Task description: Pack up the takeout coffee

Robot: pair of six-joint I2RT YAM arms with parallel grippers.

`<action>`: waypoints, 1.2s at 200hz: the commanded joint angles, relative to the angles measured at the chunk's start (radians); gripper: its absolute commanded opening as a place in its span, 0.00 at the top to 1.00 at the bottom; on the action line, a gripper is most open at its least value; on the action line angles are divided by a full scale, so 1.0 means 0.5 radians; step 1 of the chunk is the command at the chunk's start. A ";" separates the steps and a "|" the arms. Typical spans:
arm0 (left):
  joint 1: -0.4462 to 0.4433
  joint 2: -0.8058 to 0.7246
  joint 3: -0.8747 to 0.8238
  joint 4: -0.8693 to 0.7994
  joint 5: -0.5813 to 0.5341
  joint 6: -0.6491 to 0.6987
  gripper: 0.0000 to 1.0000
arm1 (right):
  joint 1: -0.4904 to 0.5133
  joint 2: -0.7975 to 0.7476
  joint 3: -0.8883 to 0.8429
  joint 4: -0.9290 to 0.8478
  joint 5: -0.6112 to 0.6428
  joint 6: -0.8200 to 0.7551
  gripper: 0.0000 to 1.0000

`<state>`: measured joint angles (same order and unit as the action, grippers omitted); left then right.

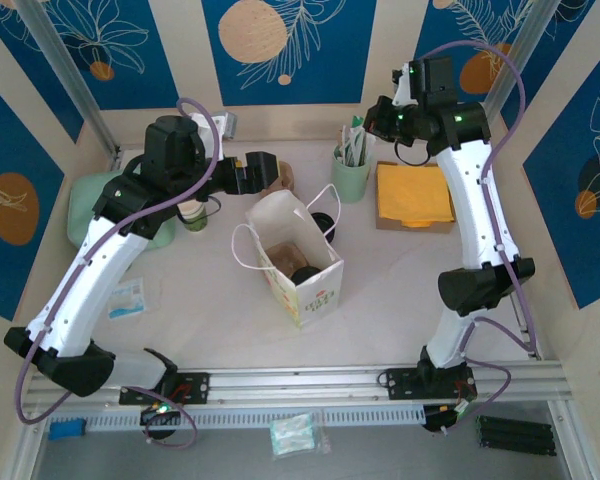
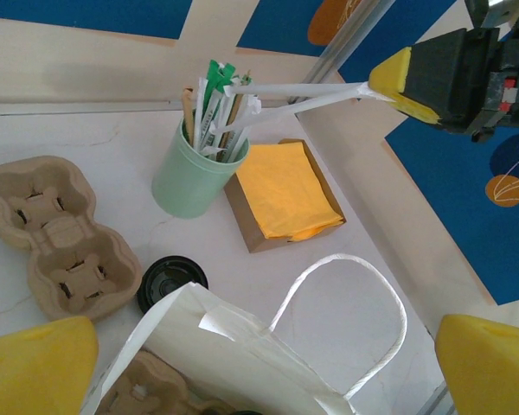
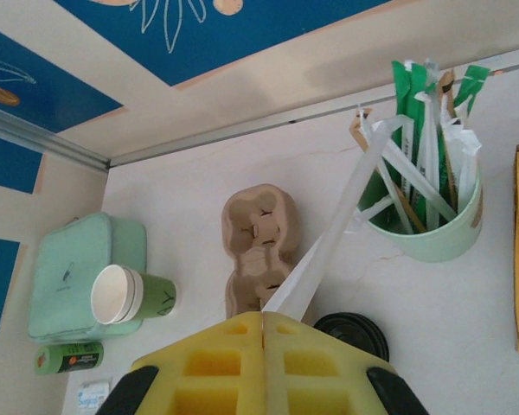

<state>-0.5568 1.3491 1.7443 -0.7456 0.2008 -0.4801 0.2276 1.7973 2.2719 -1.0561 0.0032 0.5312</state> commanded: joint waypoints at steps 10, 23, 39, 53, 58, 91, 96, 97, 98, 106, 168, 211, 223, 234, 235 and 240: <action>0.011 -0.015 0.000 -0.009 -0.018 0.024 0.01 | -0.051 0.024 -0.069 0.069 -0.018 0.031 1.00; 0.010 -0.014 0.001 -0.001 -0.016 0.022 0.00 | -0.067 0.044 -0.073 0.072 -0.029 0.036 1.00; 0.011 -0.009 0.000 0.000 -0.012 0.023 0.01 | -0.080 0.064 -0.076 0.074 -0.040 0.040 1.00; 0.011 -0.007 0.000 0.000 -0.013 0.018 0.01 | -0.089 0.082 -0.077 0.081 -0.046 0.044 1.00; 0.010 -0.008 0.000 0.002 -0.012 0.018 0.01 | -0.090 0.089 -0.077 0.084 -0.046 0.045 1.00; 0.010 -0.012 0.001 0.003 -0.012 0.018 0.01 | -0.099 0.154 -0.065 0.099 -0.048 0.052 1.00; 0.011 -0.012 0.000 0.002 -0.012 0.018 0.01 | -0.102 0.167 -0.062 0.100 -0.050 0.053 1.00; 0.010 -0.013 0.000 0.004 -0.012 0.018 0.01 | -0.102 0.170 -0.062 0.100 -0.050 0.054 1.00; 0.009 -0.013 0.000 0.004 -0.012 0.018 0.01 | -0.102 0.176 -0.059 0.100 -0.053 0.054 1.00; 0.011 -0.013 0.000 0.004 -0.014 0.018 0.00 | -0.103 0.200 -0.049 0.097 -0.058 0.059 1.00; 0.011 -0.014 -0.010 0.004 -0.011 0.005 0.01 | -0.110 0.468 0.055 0.077 -0.117 0.088 1.00; 0.009 -0.014 -0.006 0.008 0.000 -0.015 0.01 | -0.109 0.672 0.165 0.036 -0.140 0.086 0.97; 0.011 -0.017 -0.003 0.007 0.001 -0.020 0.01 | -0.109 0.721 0.227 0.000 -0.153 0.076 0.84; 0.009 -0.021 0.000 0.004 0.002 -0.022 0.01 | -0.109 0.749 0.298 -0.045 -0.161 0.067 0.72; 0.009 -0.021 -0.002 0.004 0.001 -0.022 0.00 | -0.109 0.751 0.304 -0.049 -0.162 0.066 0.71; 0.011 -0.020 0.000 0.003 0.000 -0.024 0.01 | -0.109 0.754 0.325 -0.062 -0.166 0.062 0.67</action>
<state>-0.5568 1.3491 1.7420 -0.7452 0.2012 -0.4877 0.1772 2.1582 2.3558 -1.0328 -0.0425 0.5770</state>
